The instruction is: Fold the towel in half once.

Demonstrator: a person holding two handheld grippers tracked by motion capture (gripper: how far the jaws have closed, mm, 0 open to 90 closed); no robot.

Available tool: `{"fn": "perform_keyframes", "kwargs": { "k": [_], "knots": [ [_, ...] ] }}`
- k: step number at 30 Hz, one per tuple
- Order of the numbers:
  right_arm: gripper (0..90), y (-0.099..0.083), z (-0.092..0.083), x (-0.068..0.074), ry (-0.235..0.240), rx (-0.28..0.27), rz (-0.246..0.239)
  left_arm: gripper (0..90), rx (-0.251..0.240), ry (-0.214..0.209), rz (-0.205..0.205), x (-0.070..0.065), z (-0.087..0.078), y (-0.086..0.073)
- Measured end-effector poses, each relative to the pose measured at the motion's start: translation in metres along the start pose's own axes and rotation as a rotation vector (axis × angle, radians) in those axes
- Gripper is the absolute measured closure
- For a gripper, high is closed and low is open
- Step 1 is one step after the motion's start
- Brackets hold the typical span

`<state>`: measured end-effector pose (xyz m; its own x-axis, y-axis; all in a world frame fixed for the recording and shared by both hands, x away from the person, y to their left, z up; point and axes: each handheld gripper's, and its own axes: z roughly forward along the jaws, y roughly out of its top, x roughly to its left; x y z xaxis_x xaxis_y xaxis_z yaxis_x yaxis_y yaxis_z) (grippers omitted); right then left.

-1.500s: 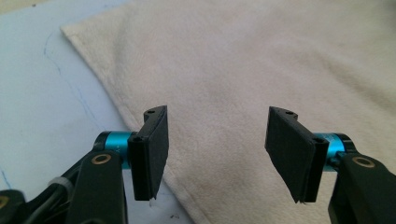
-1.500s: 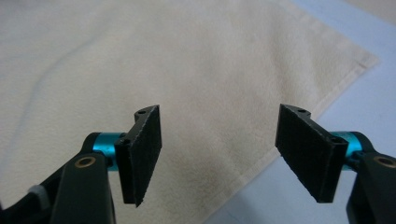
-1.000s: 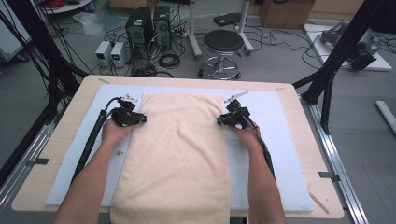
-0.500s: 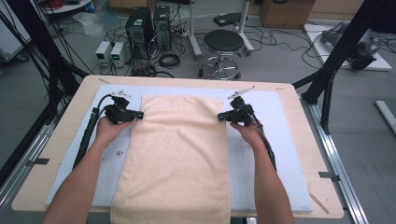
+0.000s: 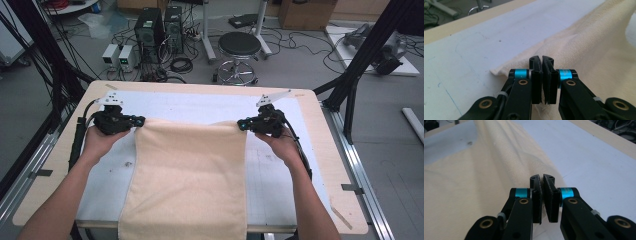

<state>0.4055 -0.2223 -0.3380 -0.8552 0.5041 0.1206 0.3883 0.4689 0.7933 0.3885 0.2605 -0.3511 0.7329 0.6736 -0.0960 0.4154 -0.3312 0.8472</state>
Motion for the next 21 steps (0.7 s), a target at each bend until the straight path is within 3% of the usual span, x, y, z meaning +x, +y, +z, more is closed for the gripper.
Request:
{"fn": "perform_keyframes", "kwargs": {
  "k": [5,8,10,13,15,17,21],
  "knots": [
    [85.7,0.0,-0.023,0.04,0.035,-0.021,-0.08,85.9,-0.027,0.007,0.066,-0.031,-0.031,-0.019],
    [85.7,-0.012,-0.029,0.066,0.045,-0.004,-0.132,85.8,-0.042,-0.01,0.091,-0.053,-0.046,-0.047],
    [85.6,-0.029,-0.03,0.085,0.067,0.013,-0.153,85.7,-0.038,-0.037,0.085,-0.068,-0.053,-0.07],
    [85.1,-0.054,-0.027,0.103,0.11,0.013,-0.138,84.1,-0.019,-0.051,0.081,-0.086,-0.058,-0.098],
    [81.8,-0.074,-0.02,0.114,0.128,0.047,-0.137,78.7,0.016,-0.084,0.075,-0.097,-0.06,-0.116],
    [74.7,-0.086,-0.016,0.12,0.144,0.072,-0.129,67.4,0.033,-0.1,0.065,-0.101,-0.061,-0.122],
    [62.1,-0.094,-0.015,0.115,0.145,0.073,-0.081,59.9,0.064,-0.093,0.101,-0.096,-0.059,-0.116]
  ]
}}
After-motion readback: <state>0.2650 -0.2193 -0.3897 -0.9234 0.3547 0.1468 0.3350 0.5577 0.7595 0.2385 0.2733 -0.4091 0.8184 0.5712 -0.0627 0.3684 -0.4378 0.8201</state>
